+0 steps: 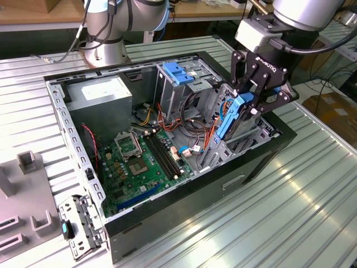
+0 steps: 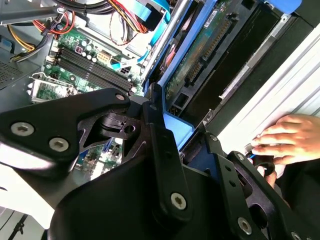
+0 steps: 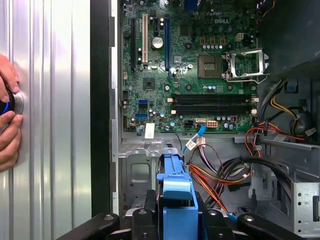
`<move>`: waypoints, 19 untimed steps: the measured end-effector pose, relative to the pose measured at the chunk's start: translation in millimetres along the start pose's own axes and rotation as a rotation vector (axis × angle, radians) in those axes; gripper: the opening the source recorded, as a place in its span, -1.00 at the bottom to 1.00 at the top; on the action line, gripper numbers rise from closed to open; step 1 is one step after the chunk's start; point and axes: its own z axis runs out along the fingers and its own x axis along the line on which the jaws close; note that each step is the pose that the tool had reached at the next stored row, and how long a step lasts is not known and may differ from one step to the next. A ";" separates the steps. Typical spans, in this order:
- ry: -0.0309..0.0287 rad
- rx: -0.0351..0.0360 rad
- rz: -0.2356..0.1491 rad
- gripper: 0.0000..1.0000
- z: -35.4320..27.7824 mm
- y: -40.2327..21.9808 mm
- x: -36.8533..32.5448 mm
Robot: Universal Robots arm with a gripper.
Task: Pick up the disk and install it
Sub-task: 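Insert the disk into the insertion slot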
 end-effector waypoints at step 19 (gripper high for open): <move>0.0000 0.0000 0.000 -0.26 27.3 -0.4 0.3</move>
